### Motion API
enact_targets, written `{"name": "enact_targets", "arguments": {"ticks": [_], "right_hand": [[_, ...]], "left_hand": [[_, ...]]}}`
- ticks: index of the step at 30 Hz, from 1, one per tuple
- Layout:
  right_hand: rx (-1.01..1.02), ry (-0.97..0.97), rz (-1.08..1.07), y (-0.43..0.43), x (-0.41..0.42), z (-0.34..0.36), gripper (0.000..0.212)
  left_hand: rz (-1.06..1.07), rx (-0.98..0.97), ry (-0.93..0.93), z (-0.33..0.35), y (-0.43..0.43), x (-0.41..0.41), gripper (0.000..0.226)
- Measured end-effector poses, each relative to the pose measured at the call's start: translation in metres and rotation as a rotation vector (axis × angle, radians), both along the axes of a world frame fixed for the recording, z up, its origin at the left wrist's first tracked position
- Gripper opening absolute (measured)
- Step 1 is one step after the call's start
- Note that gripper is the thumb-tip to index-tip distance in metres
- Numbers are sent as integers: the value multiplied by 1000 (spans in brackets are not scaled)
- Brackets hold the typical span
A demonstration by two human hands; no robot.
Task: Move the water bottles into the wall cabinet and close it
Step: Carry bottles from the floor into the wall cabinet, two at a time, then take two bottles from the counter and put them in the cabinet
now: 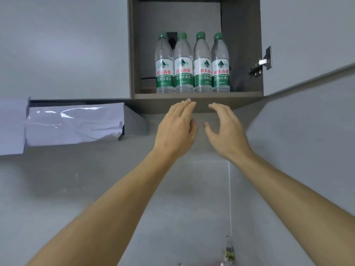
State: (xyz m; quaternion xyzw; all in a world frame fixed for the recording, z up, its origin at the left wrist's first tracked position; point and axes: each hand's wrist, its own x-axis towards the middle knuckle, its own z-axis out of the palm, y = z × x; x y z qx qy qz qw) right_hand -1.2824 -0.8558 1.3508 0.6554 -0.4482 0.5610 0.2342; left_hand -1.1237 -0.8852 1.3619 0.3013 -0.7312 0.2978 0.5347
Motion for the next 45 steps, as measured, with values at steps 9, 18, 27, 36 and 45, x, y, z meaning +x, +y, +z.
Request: {"name": "enact_targets", "arguments": {"ticks": [9,18,27,36,45], "right_hand": [[283,21,35,33,20,-122,55],[628,-11,76,70,38,-259,59],[765,-74,53,94,61,-352,55],[1065,-96,16,127,78,-455,62],[1391,-174,52,128,81,-507,78]], "left_hand": [[51,368,-39,-127,31,27,53],[113,678,-51,-260,65,53,53],[110,873,-71,-362,78,81,53],[119,1150,-146,-452,81,95,64],[102,1458,-88,-519,68,98,85]]}}
